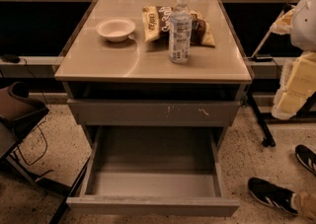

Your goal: Place blue plastic bottle into middle drawer

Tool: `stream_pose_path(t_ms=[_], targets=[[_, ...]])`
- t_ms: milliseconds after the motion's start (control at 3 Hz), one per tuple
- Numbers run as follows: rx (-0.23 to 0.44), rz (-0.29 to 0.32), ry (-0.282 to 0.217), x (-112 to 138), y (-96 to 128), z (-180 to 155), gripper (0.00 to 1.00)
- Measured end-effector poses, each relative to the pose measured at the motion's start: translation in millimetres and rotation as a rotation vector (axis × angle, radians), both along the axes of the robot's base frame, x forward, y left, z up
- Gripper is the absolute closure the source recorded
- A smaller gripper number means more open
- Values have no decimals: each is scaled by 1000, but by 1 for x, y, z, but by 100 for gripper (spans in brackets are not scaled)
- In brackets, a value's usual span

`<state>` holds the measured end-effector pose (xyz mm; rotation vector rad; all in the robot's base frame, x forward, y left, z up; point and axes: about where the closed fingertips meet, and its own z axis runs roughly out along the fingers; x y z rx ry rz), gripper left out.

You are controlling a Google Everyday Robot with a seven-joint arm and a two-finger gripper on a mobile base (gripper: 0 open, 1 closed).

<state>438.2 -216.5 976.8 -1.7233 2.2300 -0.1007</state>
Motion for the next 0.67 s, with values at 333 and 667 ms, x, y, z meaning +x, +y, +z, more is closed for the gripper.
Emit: stream_pose_path(t_ms=[333,667], targets=[[0,0,0,0,0,0,0],[22,10,-4,9,4,1,0]])
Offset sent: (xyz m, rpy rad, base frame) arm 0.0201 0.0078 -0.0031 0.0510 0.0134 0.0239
